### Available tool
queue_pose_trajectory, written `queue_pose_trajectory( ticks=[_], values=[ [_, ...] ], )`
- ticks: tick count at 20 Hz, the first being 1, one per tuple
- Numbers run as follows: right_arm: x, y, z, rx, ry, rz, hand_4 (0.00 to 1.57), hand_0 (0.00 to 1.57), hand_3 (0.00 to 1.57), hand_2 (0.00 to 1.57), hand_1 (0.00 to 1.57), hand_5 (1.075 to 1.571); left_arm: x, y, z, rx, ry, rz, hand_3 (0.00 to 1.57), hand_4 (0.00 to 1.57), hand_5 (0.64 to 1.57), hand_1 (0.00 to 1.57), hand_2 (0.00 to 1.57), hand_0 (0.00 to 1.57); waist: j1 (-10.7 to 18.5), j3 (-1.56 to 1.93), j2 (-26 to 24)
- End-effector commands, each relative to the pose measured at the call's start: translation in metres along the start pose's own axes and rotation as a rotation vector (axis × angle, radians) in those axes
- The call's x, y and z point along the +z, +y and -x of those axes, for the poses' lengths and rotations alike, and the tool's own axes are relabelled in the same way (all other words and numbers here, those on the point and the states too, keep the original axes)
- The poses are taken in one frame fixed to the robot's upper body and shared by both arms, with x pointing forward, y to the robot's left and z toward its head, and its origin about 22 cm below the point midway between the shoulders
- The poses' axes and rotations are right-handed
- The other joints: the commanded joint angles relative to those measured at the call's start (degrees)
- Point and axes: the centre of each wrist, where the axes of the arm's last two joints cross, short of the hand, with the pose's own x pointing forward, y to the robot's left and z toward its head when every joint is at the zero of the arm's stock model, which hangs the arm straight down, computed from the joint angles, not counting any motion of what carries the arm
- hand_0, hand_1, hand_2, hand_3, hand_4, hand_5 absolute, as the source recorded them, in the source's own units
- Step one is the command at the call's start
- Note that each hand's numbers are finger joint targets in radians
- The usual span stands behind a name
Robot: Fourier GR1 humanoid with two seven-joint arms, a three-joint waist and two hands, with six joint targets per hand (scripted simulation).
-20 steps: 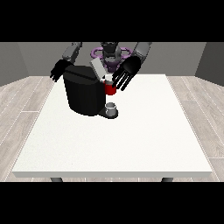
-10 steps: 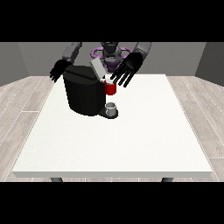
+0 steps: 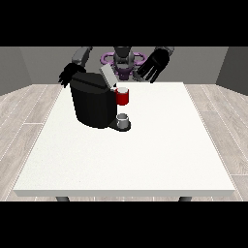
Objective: Insert the coffee pod into the coffee machine and close the lid
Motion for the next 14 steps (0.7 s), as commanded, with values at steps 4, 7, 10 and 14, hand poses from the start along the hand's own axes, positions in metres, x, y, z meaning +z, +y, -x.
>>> queue_pose_trajectory(
  ticks=[4, 7, 10, 14],
  values=[
    [0.020, -0.031, 0.025, 0.022, 0.087, 0.071, 0.43, 0.00, 0.00, 0.00, 0.00, 1.571, 0.015, -0.061, 0.035, 0.520, 0.004, -0.038, 0.00, 0.26, 1.571, 0.00, 0.00, 0.00, 5.0, -0.08, -8.1],
    [0.035, -0.046, 0.037, 0.023, 0.161, 0.101, 0.40, 0.00, 0.00, 0.00, 0.00, 1.571, 0.036, -0.112, 0.055, 0.604, 0.052, -0.046, 0.00, 0.00, 1.571, 0.00, 0.00, 0.00, 7.1, -0.04, -12.9],
    [0.051, -0.045, 0.042, 0.028, 0.153, 0.072, 0.45, 0.00, 0.00, 0.00, 0.00, 1.571, 0.065, -0.139, 0.083, 0.685, 0.092, -0.030, 0.00, 0.00, 1.571, 0.00, 0.00, 0.00, 8.0, -0.04, -17.2],
    [0.041, -0.066, 0.031, 0.111, 0.161, 0.063, 0.36, 0.00, 0.00, 0.00, 0.00, 1.571, 0.072, -0.170, 0.076, 0.816, 0.135, 0.008, 0.00, 0.23, 1.571, 0.00, 0.00, 0.00, 11.8, -0.02, -20.6]
  ],
)
